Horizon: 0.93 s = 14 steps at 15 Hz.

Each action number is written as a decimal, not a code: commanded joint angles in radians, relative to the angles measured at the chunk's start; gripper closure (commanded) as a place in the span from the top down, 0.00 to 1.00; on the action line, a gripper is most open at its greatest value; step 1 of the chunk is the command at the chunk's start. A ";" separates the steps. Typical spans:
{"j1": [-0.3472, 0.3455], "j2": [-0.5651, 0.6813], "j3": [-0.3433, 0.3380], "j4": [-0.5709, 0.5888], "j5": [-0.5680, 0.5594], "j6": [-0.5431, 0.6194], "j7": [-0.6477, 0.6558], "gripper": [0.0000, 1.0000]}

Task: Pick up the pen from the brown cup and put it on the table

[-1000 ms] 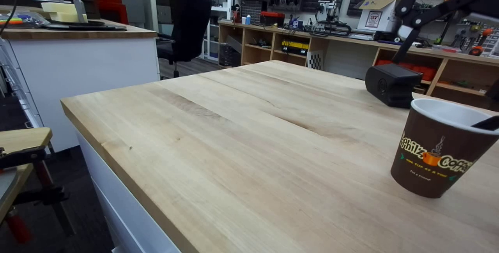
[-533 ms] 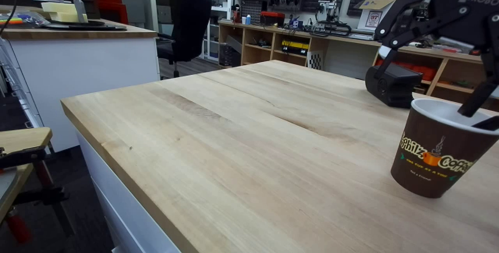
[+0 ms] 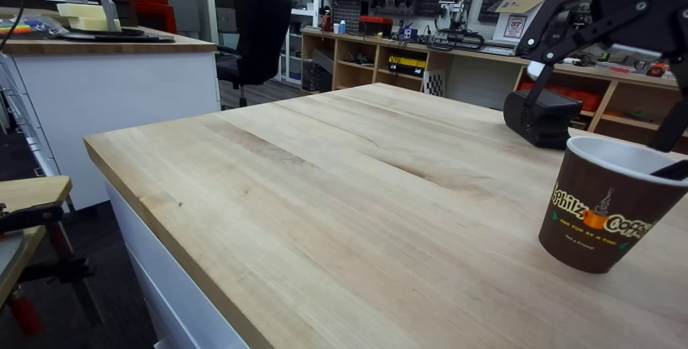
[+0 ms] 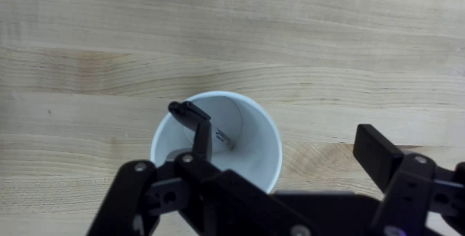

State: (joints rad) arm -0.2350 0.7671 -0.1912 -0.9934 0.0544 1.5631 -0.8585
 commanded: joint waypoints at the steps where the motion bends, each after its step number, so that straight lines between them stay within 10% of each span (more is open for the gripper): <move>1: 0.021 -0.034 -0.020 -0.029 -0.040 0.010 0.026 1.00; 3: 0.022 -0.029 -0.022 -0.024 -0.053 -0.002 0.026 0.99; 4: 0.024 -0.028 -0.022 -0.024 -0.061 -0.008 0.026 0.77; 9: 0.033 -0.025 -0.032 -0.021 -0.104 -0.015 0.032 0.50; 11: 0.037 -0.024 -0.037 -0.021 -0.126 -0.017 0.041 0.51; 14: 0.040 -0.024 -0.040 -0.021 -0.155 -0.016 0.055 0.79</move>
State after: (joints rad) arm -0.2158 0.7649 -0.2110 -0.9925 -0.0692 1.5580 -0.8392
